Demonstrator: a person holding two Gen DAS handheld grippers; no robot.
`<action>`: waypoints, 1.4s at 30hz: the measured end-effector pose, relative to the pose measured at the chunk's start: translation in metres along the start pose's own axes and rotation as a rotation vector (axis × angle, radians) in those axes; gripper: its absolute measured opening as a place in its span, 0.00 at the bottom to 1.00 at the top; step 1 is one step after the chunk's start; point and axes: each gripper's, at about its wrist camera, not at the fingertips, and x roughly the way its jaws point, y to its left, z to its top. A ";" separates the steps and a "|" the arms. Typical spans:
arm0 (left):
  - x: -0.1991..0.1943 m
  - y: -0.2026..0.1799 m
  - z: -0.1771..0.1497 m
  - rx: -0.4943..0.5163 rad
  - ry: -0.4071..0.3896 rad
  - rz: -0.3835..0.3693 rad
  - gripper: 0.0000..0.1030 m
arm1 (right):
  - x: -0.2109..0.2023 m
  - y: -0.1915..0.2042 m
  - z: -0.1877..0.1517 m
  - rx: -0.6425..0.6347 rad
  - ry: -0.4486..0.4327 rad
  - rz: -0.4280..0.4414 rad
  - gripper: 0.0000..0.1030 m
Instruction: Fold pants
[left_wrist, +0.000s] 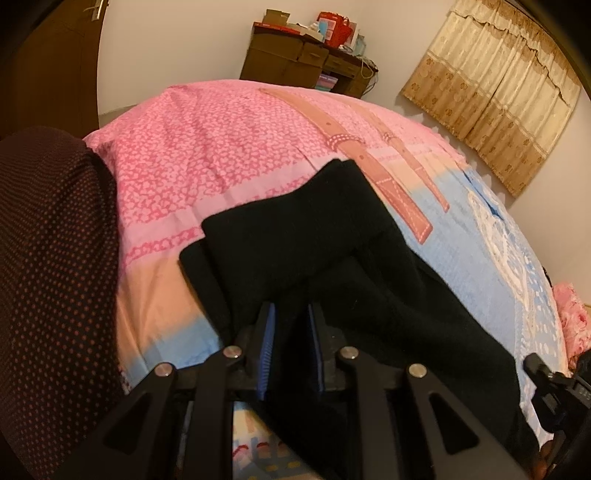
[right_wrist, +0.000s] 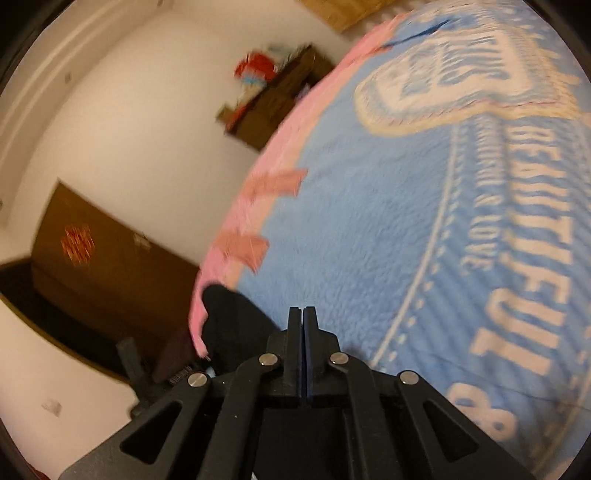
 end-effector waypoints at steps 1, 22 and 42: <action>-0.001 0.002 -0.001 0.001 0.001 0.004 0.21 | 0.005 0.002 -0.003 -0.010 0.019 -0.014 0.02; -0.015 -0.041 0.017 0.109 -0.055 0.016 0.51 | -0.149 0.001 -0.158 -0.140 -0.138 -0.211 0.02; -0.050 -0.182 -0.099 0.567 0.031 -0.077 0.64 | -0.450 -0.174 -0.307 0.454 -0.668 -0.665 0.76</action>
